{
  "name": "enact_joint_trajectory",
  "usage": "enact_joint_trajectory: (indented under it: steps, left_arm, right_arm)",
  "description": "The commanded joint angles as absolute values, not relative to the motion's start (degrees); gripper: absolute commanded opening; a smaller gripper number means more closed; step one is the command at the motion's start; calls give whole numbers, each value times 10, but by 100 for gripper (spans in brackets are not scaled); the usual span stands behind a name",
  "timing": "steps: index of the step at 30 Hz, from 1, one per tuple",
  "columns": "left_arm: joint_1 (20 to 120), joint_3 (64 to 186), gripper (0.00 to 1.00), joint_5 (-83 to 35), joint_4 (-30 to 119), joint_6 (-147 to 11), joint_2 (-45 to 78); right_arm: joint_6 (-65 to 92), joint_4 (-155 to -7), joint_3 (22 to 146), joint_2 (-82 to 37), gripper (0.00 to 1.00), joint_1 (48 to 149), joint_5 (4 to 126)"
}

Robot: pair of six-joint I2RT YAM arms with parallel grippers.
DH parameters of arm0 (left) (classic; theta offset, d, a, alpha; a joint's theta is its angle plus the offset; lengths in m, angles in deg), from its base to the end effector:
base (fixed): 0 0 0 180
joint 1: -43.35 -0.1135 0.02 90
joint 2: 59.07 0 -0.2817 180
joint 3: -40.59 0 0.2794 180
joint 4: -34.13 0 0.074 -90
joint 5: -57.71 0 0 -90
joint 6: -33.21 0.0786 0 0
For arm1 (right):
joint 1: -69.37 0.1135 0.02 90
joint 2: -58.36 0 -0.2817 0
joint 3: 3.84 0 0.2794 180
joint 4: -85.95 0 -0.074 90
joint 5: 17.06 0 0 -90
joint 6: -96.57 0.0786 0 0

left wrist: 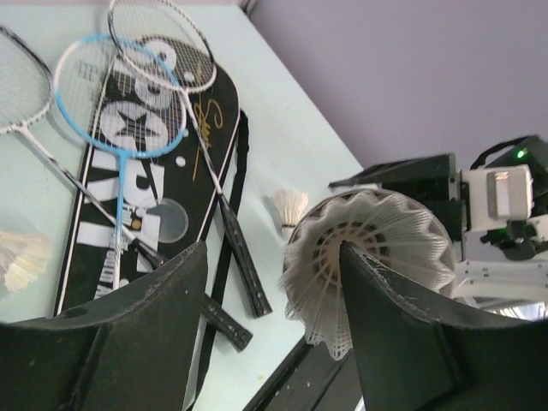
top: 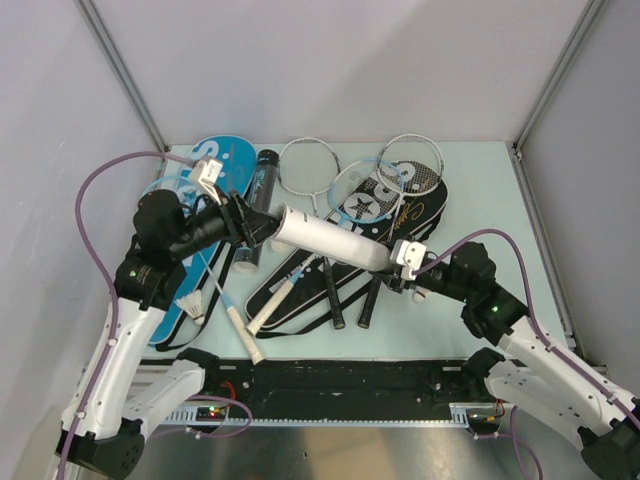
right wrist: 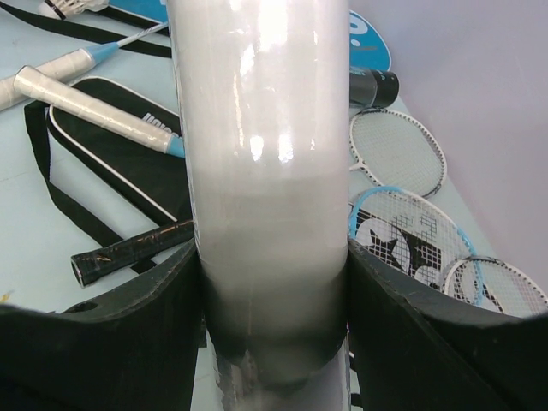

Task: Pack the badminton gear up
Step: Place the shuttlecock at the shuttle tube.

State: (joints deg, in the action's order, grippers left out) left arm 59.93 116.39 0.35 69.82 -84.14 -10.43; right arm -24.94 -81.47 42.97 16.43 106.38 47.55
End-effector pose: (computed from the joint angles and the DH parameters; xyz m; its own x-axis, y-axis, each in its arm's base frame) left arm 0.1998 -0.1037 0.4317 -0.4715 -0.2633 -0.8416 0.6022 0.6011 -0.5254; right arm 0.1654 0.1669 0.3061 0.3703 -0.3121 -0.8749 -0.8088 0.3548 -0.4690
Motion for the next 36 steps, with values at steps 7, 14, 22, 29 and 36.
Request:
enact_joint_trajectory:
  steps: [7, 14, 22, 29, 36]
  left_arm:
    - [604, 1125, 68, 45, 702, -792, -67]
    - [610, 1142, 73, 47, 703, -782, -59]
    - [605, 1179, 80, -3, 724, -768, -97]
    - [602, 1206, 85, -111, 738, -758, -138]
    - [602, 1198, 84, -192, 748, -777, -144]
  right_arm:
    - [-237, -902, 476, 127, 37, 1065, 459]
    - [-236, -902, 479, 120, 37, 1066, 460]
    - [-238, -869, 479, 135, 37, 1054, 473]
    - [-215, -847, 479, 150, 36, 1023, 478]
    - [-178, -831, 479, 167, 35, 1013, 531]
